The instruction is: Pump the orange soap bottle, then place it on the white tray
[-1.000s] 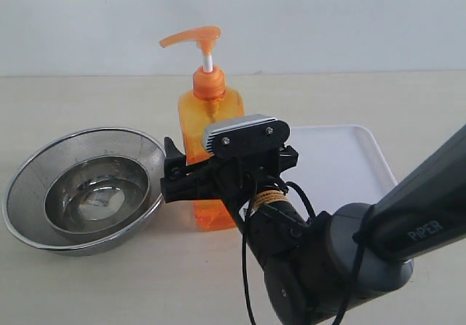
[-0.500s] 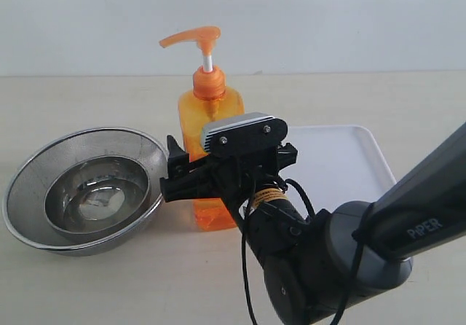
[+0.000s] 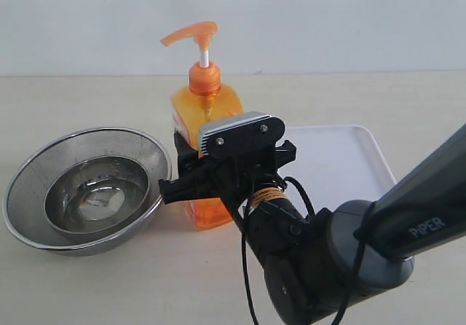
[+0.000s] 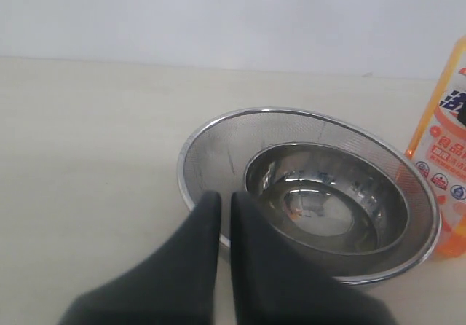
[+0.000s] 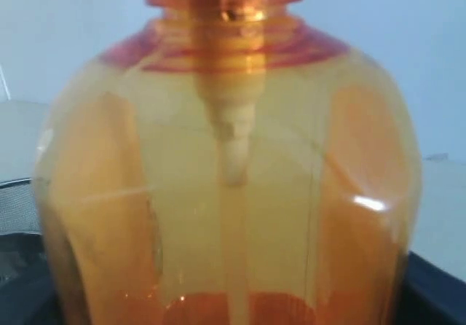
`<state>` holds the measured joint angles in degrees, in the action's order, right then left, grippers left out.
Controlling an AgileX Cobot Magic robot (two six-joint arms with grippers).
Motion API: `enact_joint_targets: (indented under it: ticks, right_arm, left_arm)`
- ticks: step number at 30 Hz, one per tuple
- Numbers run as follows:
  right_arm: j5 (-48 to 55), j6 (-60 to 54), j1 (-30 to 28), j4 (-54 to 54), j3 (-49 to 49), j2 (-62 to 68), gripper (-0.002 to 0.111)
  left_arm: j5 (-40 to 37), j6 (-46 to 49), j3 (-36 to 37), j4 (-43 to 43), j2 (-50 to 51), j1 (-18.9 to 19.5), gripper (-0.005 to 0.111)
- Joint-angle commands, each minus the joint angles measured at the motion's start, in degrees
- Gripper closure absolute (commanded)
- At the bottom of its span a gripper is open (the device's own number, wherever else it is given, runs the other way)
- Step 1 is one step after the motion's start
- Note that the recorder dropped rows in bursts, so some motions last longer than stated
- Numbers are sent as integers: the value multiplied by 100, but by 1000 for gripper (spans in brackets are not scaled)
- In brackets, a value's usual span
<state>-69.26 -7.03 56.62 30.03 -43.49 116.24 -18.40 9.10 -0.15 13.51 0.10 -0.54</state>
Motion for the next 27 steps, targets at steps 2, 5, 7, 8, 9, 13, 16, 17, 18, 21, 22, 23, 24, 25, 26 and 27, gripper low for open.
enact_joint_targets:
  ticks: [2, 5, 7, 8, 9, 13, 16, 17, 18, 21, 22, 23, 24, 25, 26, 27]
  right_arm:
    - [115, 42, 5, -83, 21, -103, 108]
    - [91, 18, 5, -83, 130, -103, 97]
    - [91, -63, 5, -83, 168, -103, 80]
    - [131, -89, 5, -83, 168, -103, 69]
    - [167, -89, 5, -83, 168, -103, 56]
    - [16, -68, 5, -106, 168, -103, 10]
    - [-70, -56, 5, -106, 168, -103, 7]
    - [-70, -56, 5, -106, 168, -103, 7]
    - [-70, -56, 5, -106, 158, -103, 7]
    - [-70, -56, -9, -106, 30, -69, 7]
    - [-70, -44, -9, -106, -5, -39, 7]
    - [-70, 45, -9, -138, -59, -12, 7]
    - [-70, 120, -9, -165, -111, 39, 7]
    - [-70, 133, -9, -195, -147, 50, 7]
    - [-70, 106, -9, -179, -165, 81, 7]
    - [-70, 66, -9, -179, -174, 94, 7]
  left_arm:
    - [32, -58, 15, -1, -10, 2, 102]
    - [32, -58, 15, -1, -10, 2, 102]
    - [32, -58, 15, -1, -10, 2, 102]
    - [32, -58, 15, -1, -10, 2, 102]
    - [32, -58, 15, -1, -10, 2, 102]
    - [32, -58, 15, -1, -10, 2, 102]
    - [32, -58, 15, -1, -10, 2, 102]
    - [32, -58, 15, -1, -10, 2, 102]
    - [32, -58, 15, -1, -10, 2, 102]
    - [32, -58, 15, -1, -10, 2, 102]
    - [32, -58, 15, -1, -10, 2, 102]
    - [32, -58, 15, -1, -10, 2, 102]
    - [32, -58, 15, -1, -10, 2, 102]
    - [32, -58, 15, -1, -10, 2, 102]
    - [32, -58, 15, -1, -10, 2, 102]
    - [32, -58, 15, -1, -10, 2, 102]
